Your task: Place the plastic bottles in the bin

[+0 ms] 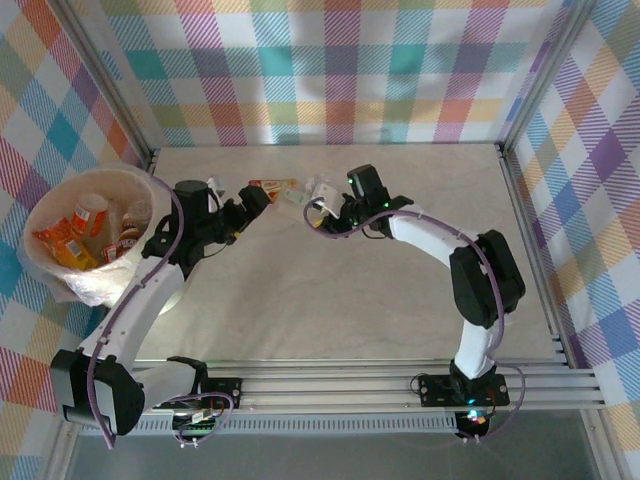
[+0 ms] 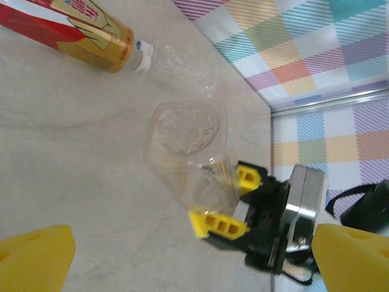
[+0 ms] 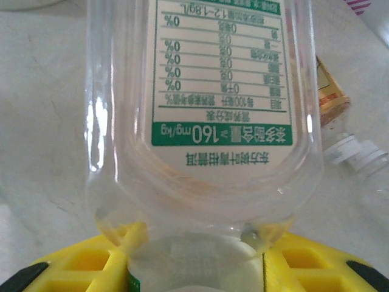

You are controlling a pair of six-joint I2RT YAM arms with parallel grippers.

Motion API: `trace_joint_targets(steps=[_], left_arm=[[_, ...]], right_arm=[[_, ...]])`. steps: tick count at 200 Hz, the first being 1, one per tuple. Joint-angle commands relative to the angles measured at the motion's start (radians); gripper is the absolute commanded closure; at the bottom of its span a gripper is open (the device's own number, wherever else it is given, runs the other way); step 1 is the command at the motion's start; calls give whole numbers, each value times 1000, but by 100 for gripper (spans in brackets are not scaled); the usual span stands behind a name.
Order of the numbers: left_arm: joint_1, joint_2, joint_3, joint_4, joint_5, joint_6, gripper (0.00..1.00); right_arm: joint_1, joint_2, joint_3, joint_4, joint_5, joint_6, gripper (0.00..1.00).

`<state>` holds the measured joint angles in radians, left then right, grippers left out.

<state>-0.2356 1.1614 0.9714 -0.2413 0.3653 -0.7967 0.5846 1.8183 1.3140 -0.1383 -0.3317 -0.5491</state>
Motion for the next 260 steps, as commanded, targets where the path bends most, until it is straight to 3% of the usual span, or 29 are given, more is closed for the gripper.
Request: trace_joint_targets(steps=[1, 30, 69, 109, 148, 186, 221, 245, 260], left_arm=[[-58, -14, -19, 102, -36, -72, 0], [-99, 26, -12, 127, -58, -84, 0], [-142, 86, 19, 60, -196, -107, 0], [-157, 149, 50, 45, -213, -117, 0], [-174, 161, 54, 72, -237, -112, 10], [-176, 176, 57, 80, -229, -114, 28], [-176, 154, 49, 95, -230, -114, 50], [-175, 106, 54, 62, -283, -115, 52], [-175, 66, 68, 20, -330, -94, 53]], right_arm=[[28, -58, -70, 128, 21, 217, 69], [76, -109, -135, 201, 22, 320, 69], [127, -141, -170, 280, 22, 430, 69], [164, -164, -178, 298, -6, 415, 67], [183, -177, -183, 305, -32, 414, 66], [189, -176, -185, 316, -49, 424, 65], [190, -189, -186, 287, -77, 389, 54], [188, -207, -183, 262, -93, 374, 44], [188, -232, -186, 256, -113, 363, 30]])
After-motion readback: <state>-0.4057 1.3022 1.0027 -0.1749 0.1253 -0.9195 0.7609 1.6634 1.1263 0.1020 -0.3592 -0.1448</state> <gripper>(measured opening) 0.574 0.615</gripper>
